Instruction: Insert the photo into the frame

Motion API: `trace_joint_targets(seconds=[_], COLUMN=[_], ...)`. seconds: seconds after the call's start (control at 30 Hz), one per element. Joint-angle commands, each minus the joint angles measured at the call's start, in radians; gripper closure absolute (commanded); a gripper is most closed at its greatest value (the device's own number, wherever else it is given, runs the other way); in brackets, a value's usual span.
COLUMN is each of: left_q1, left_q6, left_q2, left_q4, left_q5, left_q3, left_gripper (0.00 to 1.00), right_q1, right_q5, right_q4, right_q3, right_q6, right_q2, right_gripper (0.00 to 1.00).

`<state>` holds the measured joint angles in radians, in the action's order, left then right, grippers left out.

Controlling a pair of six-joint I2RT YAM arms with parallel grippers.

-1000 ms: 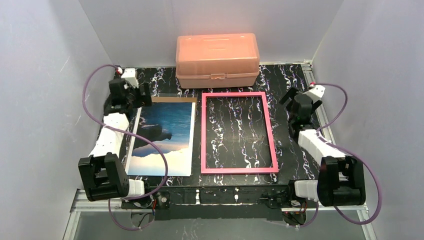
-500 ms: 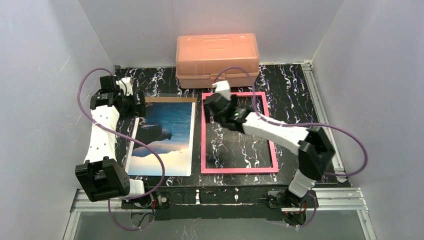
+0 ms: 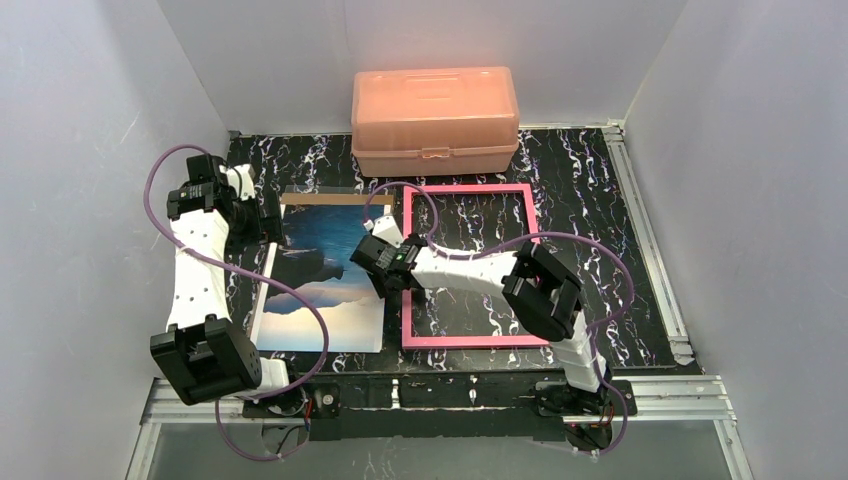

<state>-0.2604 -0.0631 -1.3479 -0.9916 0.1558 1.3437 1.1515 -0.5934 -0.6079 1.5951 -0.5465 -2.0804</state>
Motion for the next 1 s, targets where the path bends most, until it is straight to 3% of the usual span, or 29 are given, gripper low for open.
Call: trace_joint_targets(seconds=[0.0, 0.4, 0.6, 0.7, 0.77, 0.97], left_q1=[-0.008, -0.008, -0.008, -0.008, -0.008, -0.008], left_q6=[-0.023, -0.041, -0.063, -0.072, -0.074, -0.092], left_q2=[0.018, 0.03, 0.039, 0.047, 0.05, 0.067], left_q4=[-0.064, -0.109, -0.153, -0.167, -0.174, -0.19], left_q5=[0.011, 0.026, 0.072, 0.087, 0.092, 0.119], left_q3=[0.029, 0.06, 0.08, 0.078, 0.077, 0.066], left_gripper=[0.02, 0.02, 0.02, 0.02, 0.02, 0.02], right_q1=[-0.009, -0.009, -0.006, 0.001, 0.009, 0.034], right_q5=[-0.02, 0.065, 0.066, 0.061, 0.052, 0.048], right_q4=[-0.025, 0.059, 0.07, 0.066, 0.056, 0.033], right_q3=[0.038, -0.017, -0.038, -0.033, -0.021, 0.035], right_q6=[-0.037, -0.065, -0.104, -0.13, -0.152, -0.181], right_q2=[-0.012, -0.096, -0.064, 0.002, 0.052, 0.19], right_gripper=[0.06, 0.3, 0.58, 0.83, 0.94, 0.99])
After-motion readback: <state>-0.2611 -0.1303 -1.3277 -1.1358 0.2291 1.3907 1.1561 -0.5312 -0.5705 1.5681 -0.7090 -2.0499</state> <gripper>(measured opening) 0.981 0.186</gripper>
